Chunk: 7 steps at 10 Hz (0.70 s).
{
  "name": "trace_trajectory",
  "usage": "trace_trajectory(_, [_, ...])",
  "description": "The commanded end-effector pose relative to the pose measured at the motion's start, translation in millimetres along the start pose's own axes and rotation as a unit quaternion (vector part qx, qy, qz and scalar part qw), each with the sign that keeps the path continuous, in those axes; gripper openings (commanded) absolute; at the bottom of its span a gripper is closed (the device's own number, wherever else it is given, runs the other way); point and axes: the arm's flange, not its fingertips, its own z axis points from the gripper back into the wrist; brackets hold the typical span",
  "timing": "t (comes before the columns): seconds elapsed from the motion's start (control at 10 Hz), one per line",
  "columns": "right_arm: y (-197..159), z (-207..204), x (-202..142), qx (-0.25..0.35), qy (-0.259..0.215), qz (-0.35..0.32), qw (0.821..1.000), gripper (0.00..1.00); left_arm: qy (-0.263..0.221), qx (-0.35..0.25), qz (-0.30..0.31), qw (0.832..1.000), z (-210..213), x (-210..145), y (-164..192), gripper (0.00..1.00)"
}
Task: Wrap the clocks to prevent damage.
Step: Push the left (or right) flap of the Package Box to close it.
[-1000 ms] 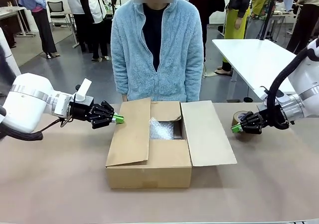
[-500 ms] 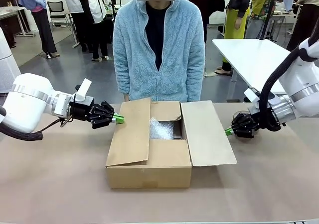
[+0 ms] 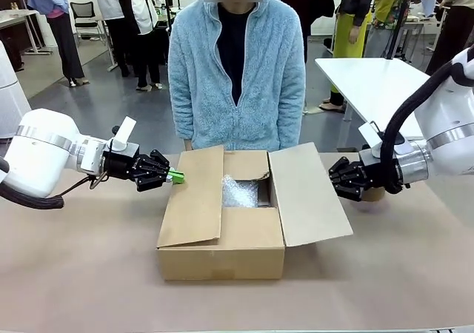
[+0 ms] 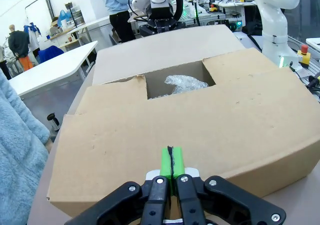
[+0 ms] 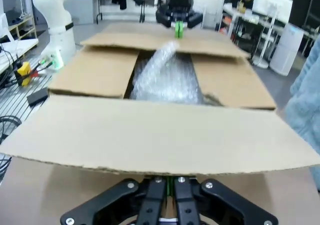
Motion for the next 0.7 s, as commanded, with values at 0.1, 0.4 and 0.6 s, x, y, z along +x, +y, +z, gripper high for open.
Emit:
trace_trajectory(0.1, [8, -14, 10, 0.013, -0.06, 0.022, 0.998, 0.01, 0.008, 0.004, 0.0, 1.0, -2, -2, 1, 0.01])
trace_trajectory(0.4, [2, -34, 25, 0.043, -0.1, 0.021, 0.994, 0.01, 0.008, 0.004, 0.0, 1.0, -2, -2, 1, 0.01])
trace_trajectory(0.6, [-4, -45, 37, 0.046, -0.122, 0.026, 0.991, 0.01, 0.008, 0.004, 0.0, 1.0, -2, -2, 1, 0.01])
